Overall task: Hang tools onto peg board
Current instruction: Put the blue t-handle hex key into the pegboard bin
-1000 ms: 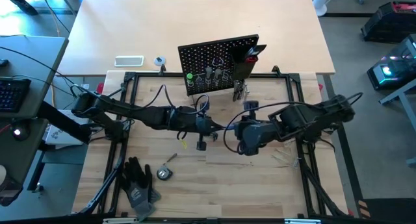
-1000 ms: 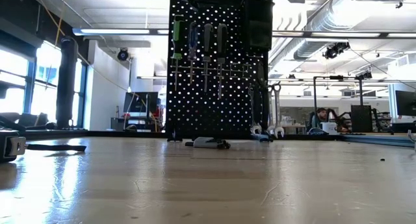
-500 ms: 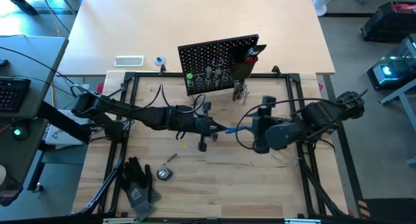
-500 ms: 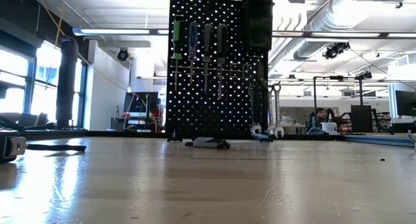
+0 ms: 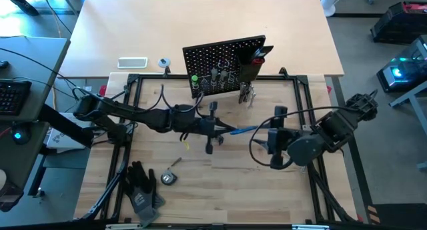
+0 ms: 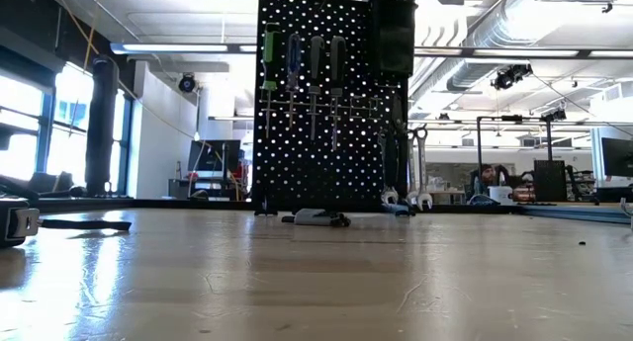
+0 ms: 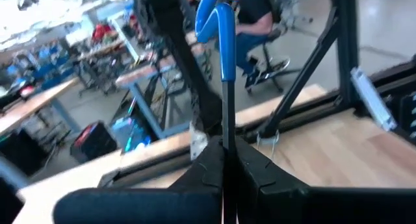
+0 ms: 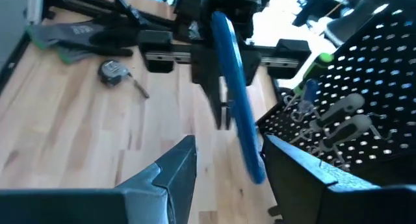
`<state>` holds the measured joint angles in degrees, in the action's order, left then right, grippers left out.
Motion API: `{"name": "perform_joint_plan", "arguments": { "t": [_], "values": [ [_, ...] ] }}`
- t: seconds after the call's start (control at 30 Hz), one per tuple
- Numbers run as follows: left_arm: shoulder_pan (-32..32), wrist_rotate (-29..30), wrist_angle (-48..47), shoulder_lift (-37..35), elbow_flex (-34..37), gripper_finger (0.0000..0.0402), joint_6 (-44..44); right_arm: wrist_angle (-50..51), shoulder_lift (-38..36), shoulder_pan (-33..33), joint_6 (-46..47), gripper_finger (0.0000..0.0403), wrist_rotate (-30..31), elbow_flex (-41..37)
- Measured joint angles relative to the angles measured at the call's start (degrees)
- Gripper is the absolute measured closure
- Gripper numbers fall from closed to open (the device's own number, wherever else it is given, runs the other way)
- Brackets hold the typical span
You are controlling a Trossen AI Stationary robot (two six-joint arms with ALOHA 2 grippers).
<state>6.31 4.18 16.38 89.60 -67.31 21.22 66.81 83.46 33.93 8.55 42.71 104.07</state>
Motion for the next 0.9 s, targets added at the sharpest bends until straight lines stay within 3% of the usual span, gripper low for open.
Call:
{"name": "perform_joint_plan", "arguments": {
  "t": [0.33, 0.53, 0.9],
  "values": [
    [0.00, -8.21, 10.09, 0.00, 0.00, 0.0401, 1.94, -12.67, 0.00, 0.24, -9.99, 0.0231, 1.77, 0.01],
    [-0.02, -9.07, 12.90, 0.00, 0.00, 0.0401, 2.59, -19.84, 0.02, -0.01, -17.14, 0.0244, 1.06, 0.02],
    [-0.01, -12.24, 15.36, 0.00, 0.00, 0.0401, 2.99, -26.25, 0.13, -4.47, -22.03, 0.0325, -10.41, 0.02]
  ]
}}
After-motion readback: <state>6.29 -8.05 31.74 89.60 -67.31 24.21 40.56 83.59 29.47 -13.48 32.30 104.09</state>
